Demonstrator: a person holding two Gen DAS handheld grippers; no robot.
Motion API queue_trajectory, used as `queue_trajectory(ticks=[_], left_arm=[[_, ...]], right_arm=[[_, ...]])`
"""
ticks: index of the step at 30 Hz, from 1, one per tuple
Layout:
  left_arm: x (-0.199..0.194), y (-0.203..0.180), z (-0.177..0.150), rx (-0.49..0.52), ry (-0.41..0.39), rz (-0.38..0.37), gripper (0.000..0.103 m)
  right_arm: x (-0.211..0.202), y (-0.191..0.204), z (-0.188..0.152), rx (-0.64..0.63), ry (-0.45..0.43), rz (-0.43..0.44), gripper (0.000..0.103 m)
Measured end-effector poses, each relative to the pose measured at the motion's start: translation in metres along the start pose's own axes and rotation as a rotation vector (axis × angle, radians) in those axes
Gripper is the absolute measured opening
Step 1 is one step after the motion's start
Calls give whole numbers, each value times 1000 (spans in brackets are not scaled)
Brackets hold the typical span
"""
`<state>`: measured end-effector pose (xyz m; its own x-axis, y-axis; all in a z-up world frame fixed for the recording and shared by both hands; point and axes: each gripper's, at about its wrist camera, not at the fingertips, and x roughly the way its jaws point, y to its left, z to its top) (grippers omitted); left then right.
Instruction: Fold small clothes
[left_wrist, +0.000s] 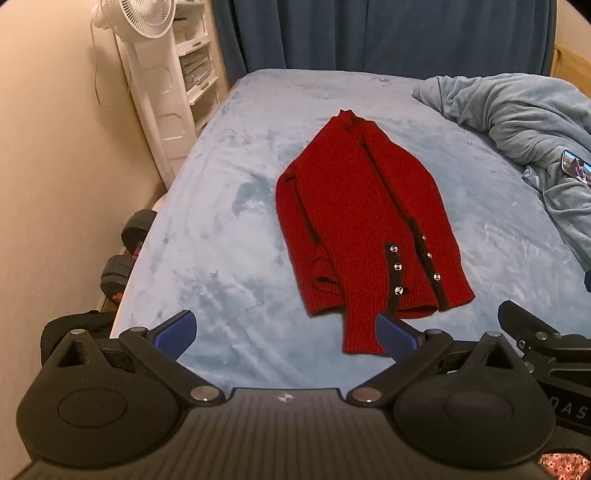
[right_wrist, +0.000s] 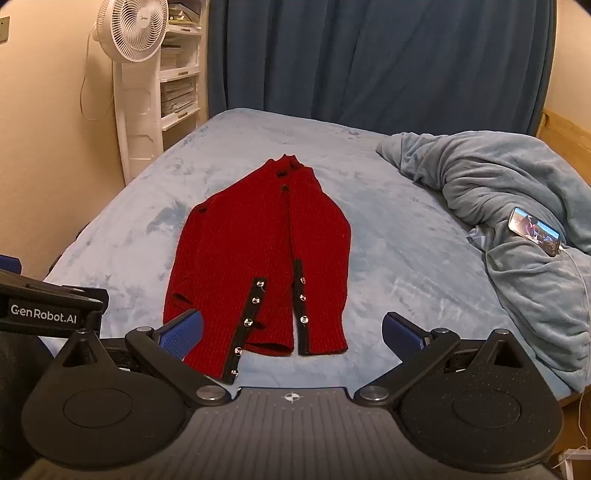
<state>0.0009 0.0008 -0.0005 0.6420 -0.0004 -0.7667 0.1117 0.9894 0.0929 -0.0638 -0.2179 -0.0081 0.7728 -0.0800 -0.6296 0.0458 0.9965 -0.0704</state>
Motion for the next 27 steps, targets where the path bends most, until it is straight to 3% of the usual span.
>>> queue_trajectory(ticks=[27], left_arm=[[2,2,0,6,2,8,103]], right_arm=[[-1,4,2,-14,-6,-6,102]])
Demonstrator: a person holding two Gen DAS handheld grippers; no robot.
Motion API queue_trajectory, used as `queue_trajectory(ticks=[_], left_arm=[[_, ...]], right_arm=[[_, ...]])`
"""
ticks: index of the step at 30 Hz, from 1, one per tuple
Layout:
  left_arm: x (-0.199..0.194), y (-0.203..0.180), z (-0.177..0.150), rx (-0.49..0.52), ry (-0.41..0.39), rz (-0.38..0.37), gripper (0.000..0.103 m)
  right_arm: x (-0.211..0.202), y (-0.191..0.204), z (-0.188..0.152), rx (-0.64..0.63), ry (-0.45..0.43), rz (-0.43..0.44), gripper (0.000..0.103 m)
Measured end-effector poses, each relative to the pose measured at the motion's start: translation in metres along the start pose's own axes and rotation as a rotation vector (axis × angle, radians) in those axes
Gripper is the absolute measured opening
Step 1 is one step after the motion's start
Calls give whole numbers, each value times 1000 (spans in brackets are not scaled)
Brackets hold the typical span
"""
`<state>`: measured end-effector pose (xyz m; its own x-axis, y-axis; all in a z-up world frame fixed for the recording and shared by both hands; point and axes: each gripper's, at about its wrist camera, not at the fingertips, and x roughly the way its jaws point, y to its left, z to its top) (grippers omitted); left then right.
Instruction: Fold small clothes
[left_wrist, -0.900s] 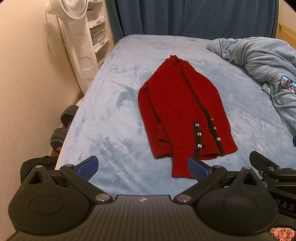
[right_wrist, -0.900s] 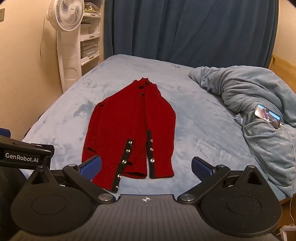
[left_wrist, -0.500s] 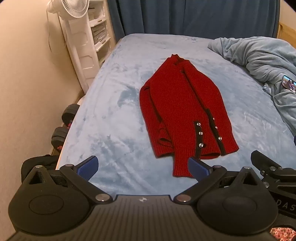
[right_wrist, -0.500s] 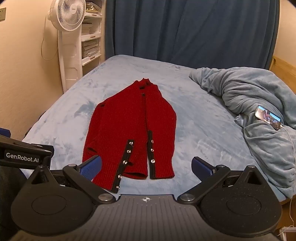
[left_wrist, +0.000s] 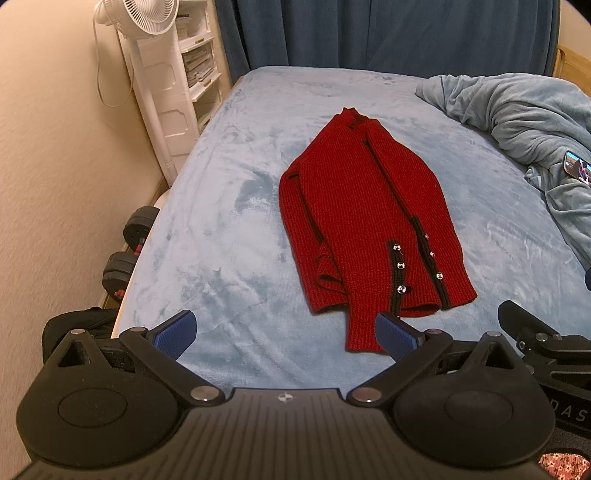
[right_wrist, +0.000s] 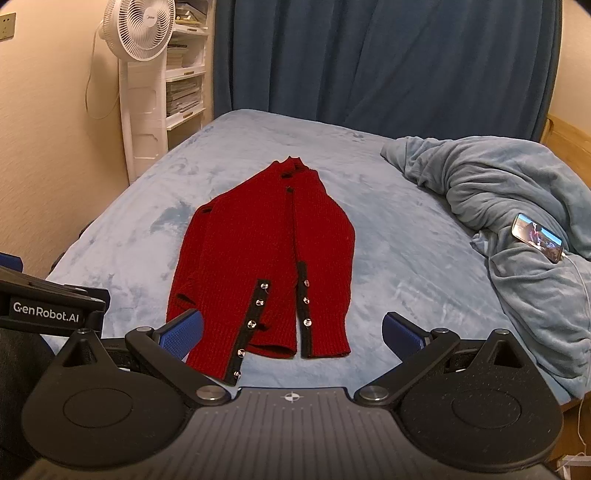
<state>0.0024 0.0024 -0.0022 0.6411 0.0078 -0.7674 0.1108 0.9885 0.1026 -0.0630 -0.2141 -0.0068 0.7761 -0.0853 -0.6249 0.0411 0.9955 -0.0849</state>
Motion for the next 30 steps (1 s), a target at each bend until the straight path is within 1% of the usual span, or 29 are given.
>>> queue_trajectory(ticks=[30], left_arm=[[-3,3,0,-2,1,4,103]], right_arm=[[0,2,-1,-3,1,1,102]])
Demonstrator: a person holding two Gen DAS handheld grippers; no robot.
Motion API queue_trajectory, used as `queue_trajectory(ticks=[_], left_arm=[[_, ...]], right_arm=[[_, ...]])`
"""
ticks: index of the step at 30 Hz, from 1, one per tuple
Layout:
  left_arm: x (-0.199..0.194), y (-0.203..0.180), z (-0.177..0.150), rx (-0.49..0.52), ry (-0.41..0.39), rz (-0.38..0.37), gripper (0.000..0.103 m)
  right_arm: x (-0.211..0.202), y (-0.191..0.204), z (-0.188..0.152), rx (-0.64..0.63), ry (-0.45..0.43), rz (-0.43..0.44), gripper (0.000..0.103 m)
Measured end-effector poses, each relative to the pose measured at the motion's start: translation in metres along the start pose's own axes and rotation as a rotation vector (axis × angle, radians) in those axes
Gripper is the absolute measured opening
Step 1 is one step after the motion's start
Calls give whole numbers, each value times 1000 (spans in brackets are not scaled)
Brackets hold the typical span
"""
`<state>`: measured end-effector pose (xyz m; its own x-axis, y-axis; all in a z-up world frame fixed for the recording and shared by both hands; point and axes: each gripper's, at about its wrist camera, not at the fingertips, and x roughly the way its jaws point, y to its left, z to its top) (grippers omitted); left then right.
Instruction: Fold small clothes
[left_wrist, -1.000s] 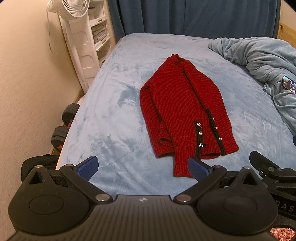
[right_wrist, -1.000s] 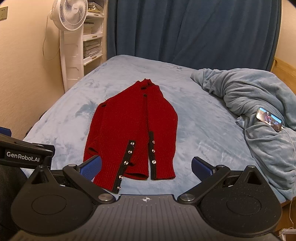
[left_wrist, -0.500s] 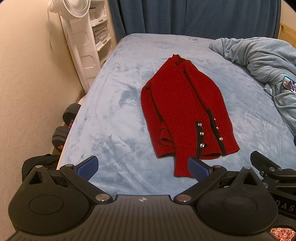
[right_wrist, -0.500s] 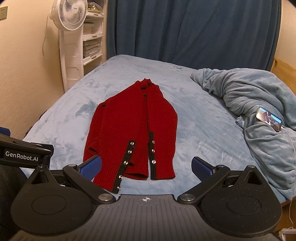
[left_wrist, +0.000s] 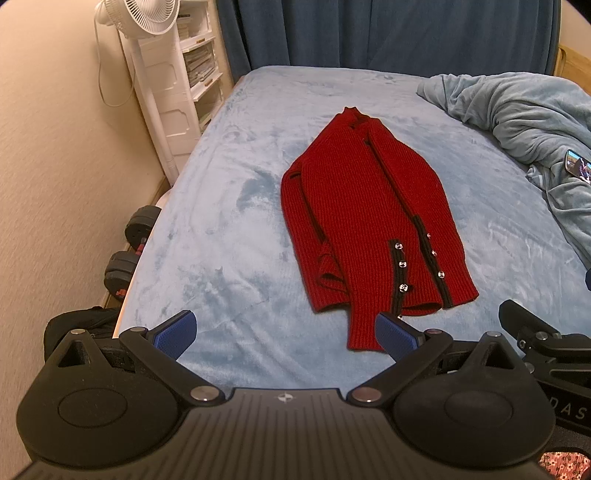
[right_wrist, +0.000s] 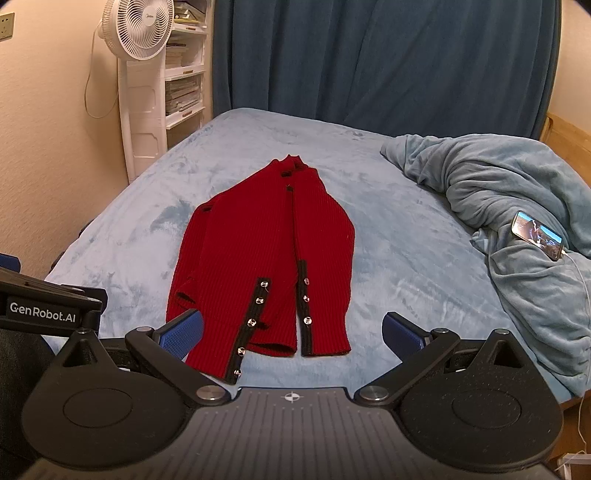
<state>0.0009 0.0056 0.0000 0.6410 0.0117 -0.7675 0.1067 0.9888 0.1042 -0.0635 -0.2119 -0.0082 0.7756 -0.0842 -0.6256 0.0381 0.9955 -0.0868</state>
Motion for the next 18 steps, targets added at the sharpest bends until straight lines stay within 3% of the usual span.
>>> queue_trajectory(ticks=[18], left_arm=[[0,1,-4,1,1,3,103]], right_arm=[[1,2,-5,4,5,1,102]])
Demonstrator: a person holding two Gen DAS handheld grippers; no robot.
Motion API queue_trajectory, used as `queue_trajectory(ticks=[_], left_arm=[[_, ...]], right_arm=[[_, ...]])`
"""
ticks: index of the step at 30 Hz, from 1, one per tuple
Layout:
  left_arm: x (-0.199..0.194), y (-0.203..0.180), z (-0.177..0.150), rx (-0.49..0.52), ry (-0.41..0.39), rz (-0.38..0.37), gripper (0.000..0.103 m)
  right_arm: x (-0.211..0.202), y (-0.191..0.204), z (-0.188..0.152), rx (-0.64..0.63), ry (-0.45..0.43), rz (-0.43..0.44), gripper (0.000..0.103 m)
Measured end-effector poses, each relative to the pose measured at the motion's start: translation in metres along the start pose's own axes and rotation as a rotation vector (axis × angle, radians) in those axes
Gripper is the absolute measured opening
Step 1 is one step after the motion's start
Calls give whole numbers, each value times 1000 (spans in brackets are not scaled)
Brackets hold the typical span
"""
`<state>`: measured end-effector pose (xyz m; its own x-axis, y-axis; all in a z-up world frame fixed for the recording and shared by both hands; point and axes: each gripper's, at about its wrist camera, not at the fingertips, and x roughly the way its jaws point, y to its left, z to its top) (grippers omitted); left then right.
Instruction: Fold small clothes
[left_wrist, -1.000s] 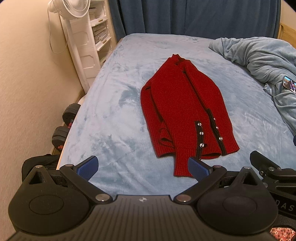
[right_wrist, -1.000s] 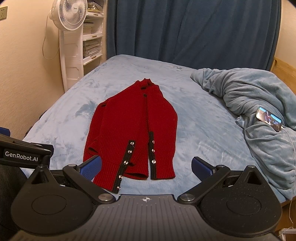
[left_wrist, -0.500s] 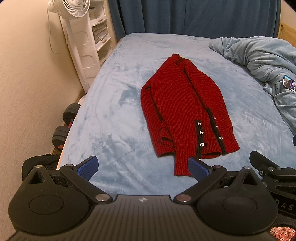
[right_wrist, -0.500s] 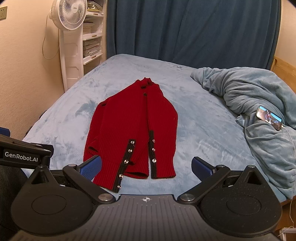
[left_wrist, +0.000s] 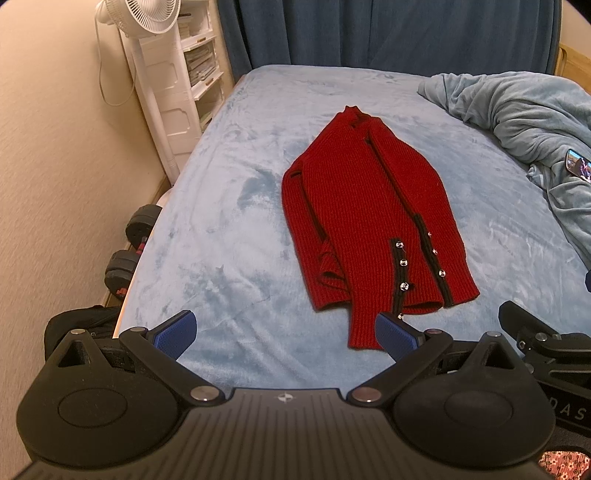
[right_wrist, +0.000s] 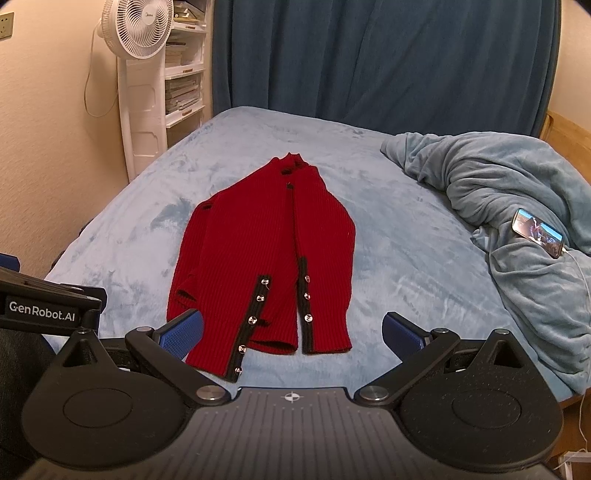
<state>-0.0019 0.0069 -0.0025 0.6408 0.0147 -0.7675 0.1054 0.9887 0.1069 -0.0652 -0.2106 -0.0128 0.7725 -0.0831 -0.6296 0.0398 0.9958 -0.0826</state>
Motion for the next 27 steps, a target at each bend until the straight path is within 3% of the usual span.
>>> queue_trajectory(ticks=[21,27], left_arm=[[5,-3,-3,4,19,3,103],[28,5,-2,-17,81,14,103]], right_arm=[[3,1,-6,2,14,5,102],[31,-8,-8,44,67,17,102]])
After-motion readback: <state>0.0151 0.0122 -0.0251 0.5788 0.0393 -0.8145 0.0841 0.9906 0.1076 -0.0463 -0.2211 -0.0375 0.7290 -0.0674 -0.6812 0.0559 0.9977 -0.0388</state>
